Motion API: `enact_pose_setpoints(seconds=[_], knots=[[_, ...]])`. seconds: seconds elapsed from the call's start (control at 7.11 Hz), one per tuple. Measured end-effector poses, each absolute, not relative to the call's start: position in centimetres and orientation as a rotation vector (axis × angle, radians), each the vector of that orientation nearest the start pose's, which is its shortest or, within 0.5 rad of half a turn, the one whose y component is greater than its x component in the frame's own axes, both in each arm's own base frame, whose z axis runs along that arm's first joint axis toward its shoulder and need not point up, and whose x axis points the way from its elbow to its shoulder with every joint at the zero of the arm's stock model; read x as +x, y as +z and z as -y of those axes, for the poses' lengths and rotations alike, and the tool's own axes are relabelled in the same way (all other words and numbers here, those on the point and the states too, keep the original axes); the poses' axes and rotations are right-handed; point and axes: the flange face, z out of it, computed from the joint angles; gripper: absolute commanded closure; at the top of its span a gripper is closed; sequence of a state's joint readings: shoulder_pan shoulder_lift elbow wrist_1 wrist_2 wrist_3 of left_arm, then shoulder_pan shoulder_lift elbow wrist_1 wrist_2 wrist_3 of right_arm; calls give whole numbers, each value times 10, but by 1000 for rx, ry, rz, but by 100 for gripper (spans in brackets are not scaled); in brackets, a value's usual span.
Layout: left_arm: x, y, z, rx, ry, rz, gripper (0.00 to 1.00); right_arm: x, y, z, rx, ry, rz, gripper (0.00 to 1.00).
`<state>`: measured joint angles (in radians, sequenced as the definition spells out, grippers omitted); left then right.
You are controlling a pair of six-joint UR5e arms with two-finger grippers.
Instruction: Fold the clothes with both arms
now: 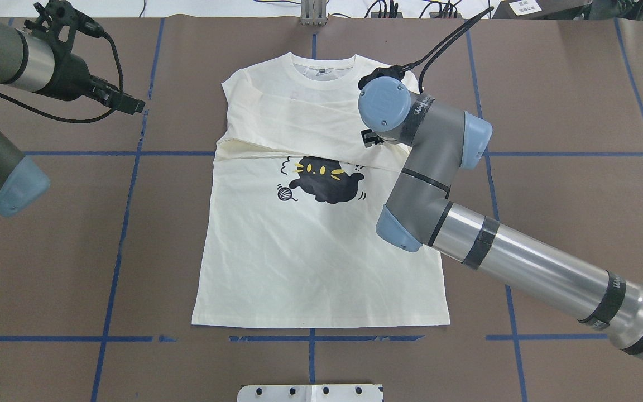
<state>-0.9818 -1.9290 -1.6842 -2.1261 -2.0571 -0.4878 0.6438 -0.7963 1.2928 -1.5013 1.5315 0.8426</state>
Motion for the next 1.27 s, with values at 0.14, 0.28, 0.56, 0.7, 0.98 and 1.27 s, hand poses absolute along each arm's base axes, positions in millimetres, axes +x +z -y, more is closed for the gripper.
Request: enact_pose_setpoints(seconds=[0.14,0.28,0.56,0.7,0.98,1.27], knots=[[275,341,568,640,341,-899,0,-542,318,581,382,-75,394,0],[276,340,569,642,342,-899,0,-540,323,585,382,-89,377,0],[276,339,569,643,343,-900,0,-521,328,603,392,-125,349,0],[276,339,569,644,343,-900,0,-511,334,610,394,-139,338,0],[276,339,569,643,342,-900,0,-491,334,617,394,-159,362,0],[276,333,564,643,335,-916,0,-461,302,605,347,-103,543,0]])
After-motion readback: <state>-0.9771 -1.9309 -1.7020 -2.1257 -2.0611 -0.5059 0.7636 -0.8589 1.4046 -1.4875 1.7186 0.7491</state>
